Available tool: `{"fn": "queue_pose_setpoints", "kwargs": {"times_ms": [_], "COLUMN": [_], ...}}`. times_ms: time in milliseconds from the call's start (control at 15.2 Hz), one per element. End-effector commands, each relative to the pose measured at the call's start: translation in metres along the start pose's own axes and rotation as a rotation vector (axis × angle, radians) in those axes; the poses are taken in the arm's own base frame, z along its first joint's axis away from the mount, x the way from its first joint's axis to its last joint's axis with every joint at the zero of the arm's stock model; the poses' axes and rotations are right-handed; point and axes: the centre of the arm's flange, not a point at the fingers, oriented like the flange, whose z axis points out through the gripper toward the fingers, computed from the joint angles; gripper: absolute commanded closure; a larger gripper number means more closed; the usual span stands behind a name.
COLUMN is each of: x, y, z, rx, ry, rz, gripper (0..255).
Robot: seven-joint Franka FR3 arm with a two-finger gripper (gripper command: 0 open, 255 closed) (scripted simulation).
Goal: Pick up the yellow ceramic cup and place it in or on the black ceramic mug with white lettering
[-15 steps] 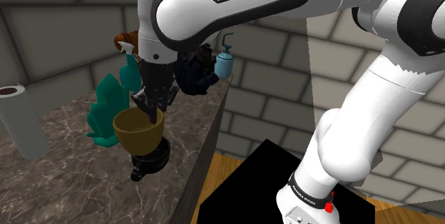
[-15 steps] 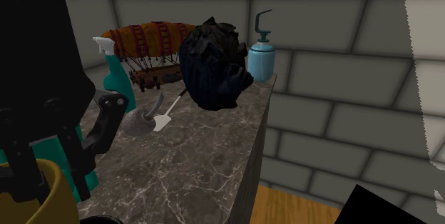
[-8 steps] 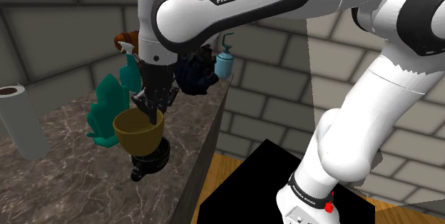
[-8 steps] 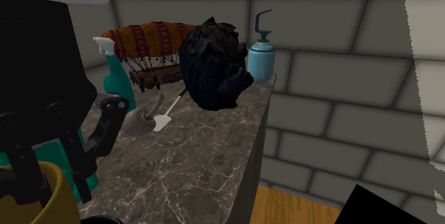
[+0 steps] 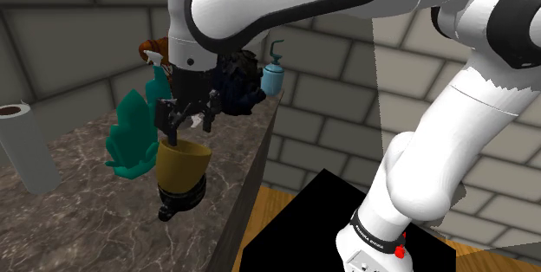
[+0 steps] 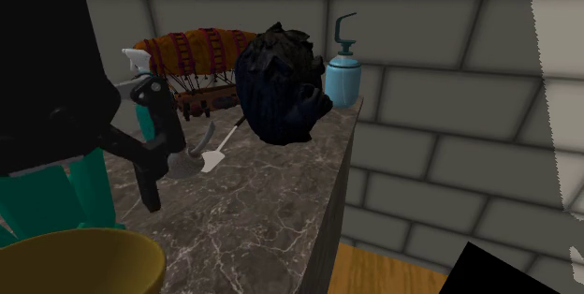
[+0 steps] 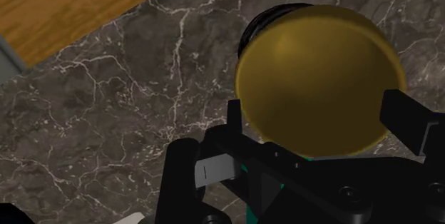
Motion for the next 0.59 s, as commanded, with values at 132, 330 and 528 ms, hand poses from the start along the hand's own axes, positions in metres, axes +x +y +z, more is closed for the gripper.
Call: {"fn": "queue_pose_setpoints", "kwargs": {"times_ms": [132,330,528], "x": [0.002,0.002,0.002], "y": [0.001,0.001,0.001], "z": [-0.034,-0.034,-0.034], "rx": [-0.001,-0.001,-0.001], "ry": [-0.001,-0.001,-0.001], "rz": [0.000,0.000,0.000], "gripper": [0,0,0]}}
